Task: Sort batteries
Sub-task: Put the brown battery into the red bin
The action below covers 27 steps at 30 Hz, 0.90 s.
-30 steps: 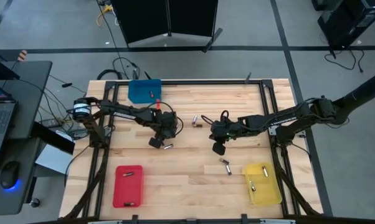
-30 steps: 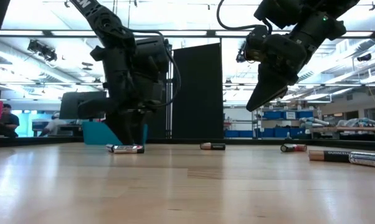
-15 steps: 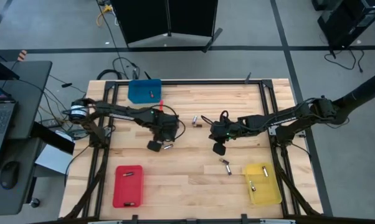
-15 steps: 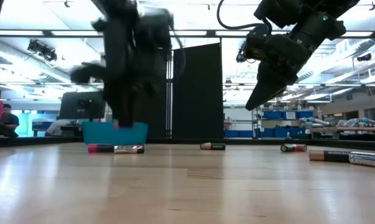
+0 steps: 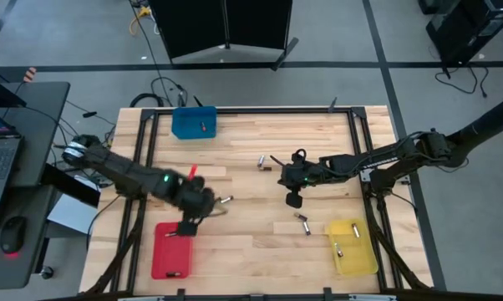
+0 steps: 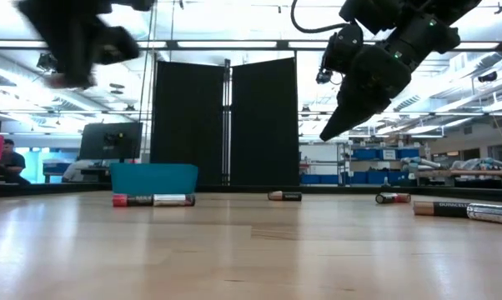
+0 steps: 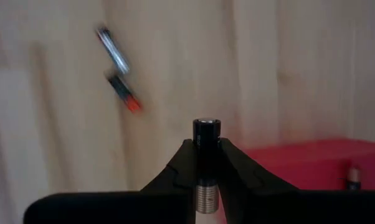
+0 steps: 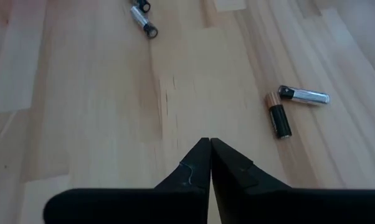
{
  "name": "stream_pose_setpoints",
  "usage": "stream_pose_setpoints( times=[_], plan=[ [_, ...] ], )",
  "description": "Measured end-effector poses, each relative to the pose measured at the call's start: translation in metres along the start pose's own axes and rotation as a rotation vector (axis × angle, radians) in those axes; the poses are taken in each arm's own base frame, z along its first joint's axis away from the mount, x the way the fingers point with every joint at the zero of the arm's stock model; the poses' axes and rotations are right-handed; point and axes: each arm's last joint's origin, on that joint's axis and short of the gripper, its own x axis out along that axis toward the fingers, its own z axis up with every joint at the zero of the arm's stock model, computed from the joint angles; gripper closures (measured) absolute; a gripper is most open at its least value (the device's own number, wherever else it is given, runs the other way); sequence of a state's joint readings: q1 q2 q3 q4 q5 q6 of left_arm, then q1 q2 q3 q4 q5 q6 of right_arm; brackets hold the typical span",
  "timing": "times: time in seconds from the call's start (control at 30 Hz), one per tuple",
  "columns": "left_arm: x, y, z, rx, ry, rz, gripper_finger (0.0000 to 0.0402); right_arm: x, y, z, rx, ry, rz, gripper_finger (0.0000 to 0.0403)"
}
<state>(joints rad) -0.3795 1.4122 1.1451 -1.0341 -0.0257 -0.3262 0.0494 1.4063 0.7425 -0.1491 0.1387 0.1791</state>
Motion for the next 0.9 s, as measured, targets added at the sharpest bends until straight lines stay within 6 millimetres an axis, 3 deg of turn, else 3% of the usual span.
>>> stream_pose_setpoints(
  times=[0.23,0.4,0.6,0.9],
  plan=[
    [0.031,-0.042,-0.043,-0.116,0.108,-0.022,0.0358,0.0,-0.002,0.003,0.003,-0.028,-0.003,0.0381],
    [0.057,-0.063,-0.063,-0.176,0.055,-0.132,0.0358,0.001,-0.008,0.005,0.003,-0.039,-0.016,0.0382],
    [0.078,-0.064,-0.085,-0.226,0.087,-0.157,0.0358,0.001,-0.012,0.006,0.015,-0.042,-0.026,0.0382],
    [0.092,-0.06,-0.101,-0.214,0.16,-0.177,0.0358,0.001,-0.012,0.006,0.023,-0.041,-0.025,0.0382]
  ],
)
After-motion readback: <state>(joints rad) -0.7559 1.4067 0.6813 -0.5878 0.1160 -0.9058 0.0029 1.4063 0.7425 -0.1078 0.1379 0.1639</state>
